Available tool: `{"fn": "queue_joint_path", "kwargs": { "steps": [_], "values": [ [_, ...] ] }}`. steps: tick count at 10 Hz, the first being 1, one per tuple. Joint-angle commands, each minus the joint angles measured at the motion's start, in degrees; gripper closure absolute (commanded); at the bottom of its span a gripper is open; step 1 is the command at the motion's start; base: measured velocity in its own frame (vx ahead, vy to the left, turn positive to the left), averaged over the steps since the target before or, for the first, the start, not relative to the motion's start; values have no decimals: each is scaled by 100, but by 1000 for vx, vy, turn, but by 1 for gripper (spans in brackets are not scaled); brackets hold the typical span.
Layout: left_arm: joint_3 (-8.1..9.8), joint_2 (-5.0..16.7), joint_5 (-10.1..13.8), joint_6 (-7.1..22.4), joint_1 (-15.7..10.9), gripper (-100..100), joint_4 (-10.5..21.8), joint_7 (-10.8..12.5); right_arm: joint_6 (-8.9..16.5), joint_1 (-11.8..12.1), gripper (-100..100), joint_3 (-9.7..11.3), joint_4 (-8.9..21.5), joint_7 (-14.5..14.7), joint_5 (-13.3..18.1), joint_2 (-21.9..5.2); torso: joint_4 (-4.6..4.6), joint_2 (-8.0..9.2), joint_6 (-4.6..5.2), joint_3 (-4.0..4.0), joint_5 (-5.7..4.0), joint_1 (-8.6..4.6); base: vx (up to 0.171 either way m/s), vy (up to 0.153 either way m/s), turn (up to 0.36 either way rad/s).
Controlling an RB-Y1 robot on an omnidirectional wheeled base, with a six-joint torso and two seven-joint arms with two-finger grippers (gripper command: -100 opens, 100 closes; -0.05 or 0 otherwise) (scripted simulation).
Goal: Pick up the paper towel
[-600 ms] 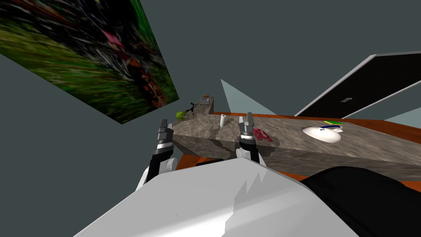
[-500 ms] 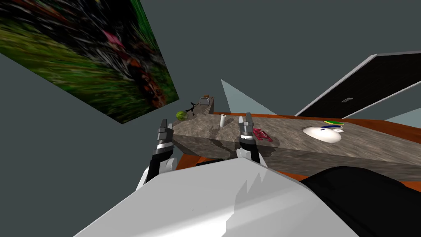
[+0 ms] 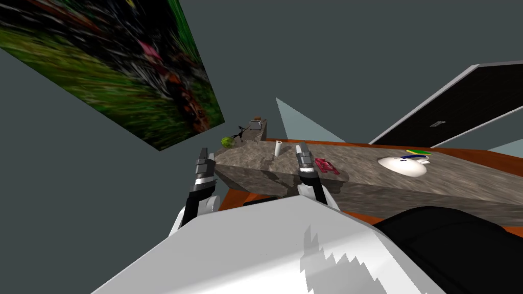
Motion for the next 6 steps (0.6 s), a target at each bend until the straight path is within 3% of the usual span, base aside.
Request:
{"fn": "queue_joint_path", "kwargs": {
  "steps": [1, 6],
  "values": [
    [0, 0, 0, 0, 0, 0, 0, 0, 59, -101, -100, -90, 148, 179, 55, -149, 0, 0, 0, 0, 0, 0, -62, 40, 39],
    [0, 0, 0, 0, 0, 0, 0, 0, 158, -405, -100, -446, 760, 814, 239, -302, 2, 10, 0, 6, 1, 5, -80, 51, 51]
  ]
}}
